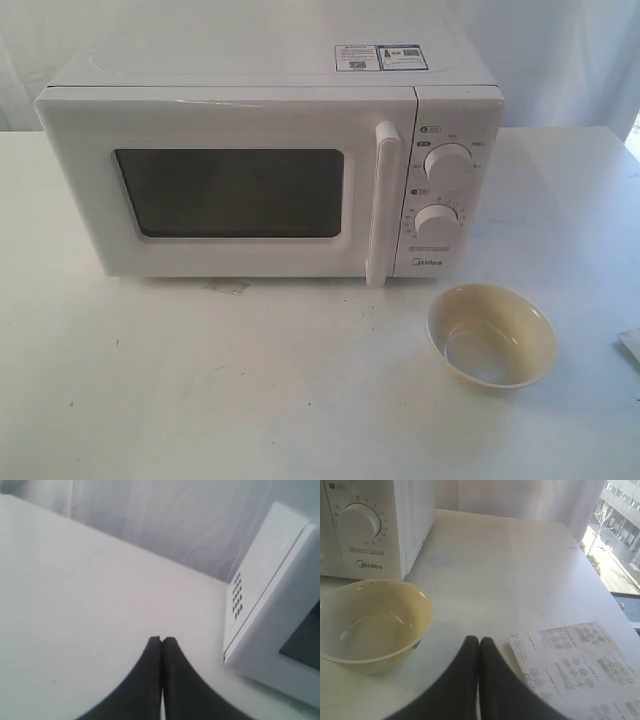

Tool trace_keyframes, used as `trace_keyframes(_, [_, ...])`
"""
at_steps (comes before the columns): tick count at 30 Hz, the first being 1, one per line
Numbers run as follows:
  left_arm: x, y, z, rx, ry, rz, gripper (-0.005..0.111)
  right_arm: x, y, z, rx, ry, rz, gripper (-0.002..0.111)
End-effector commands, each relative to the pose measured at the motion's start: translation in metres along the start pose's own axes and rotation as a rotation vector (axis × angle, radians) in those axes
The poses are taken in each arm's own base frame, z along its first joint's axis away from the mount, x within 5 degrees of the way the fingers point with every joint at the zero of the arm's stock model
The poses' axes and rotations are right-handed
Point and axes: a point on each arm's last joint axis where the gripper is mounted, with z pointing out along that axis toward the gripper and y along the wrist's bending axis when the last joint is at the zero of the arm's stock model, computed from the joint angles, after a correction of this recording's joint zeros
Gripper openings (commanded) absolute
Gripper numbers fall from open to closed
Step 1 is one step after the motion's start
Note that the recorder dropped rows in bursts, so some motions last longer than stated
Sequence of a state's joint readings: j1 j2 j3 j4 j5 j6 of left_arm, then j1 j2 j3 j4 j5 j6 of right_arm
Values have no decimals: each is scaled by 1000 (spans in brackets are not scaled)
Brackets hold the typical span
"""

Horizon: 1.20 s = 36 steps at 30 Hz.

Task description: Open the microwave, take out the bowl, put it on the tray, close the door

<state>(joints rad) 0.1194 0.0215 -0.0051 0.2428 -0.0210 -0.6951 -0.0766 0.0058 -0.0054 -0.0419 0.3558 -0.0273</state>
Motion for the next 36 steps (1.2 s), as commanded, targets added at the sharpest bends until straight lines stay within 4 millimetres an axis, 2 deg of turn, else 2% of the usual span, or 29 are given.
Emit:
trace_keyframes(1, [7, 5, -1, -50, 64, 49, 0, 1, 0, 0, 6, -5, 4, 0])
trace_keyframes(6, [14, 10, -3, -92, 142, 134, 0, 1, 0, 0, 6, -5, 4, 0])
trace_keyframes(9, [19, 13, -4, -103, 208, 312, 0, 1, 0, 0, 6, -5, 4, 0])
trace_keyframes(12, [21, 11, -4, -71, 229, 418, 0, 1, 0, 0, 6, -5, 4, 0])
trace_keyframes(23, [24, 4, -4, 70, 252, 507, 0, 1, 0, 0, 6, -5, 4, 0])
trace_keyframes(36, [24, 3, -4, 92, 251, 589, 0, 1, 0, 0, 6, -5, 4, 0])
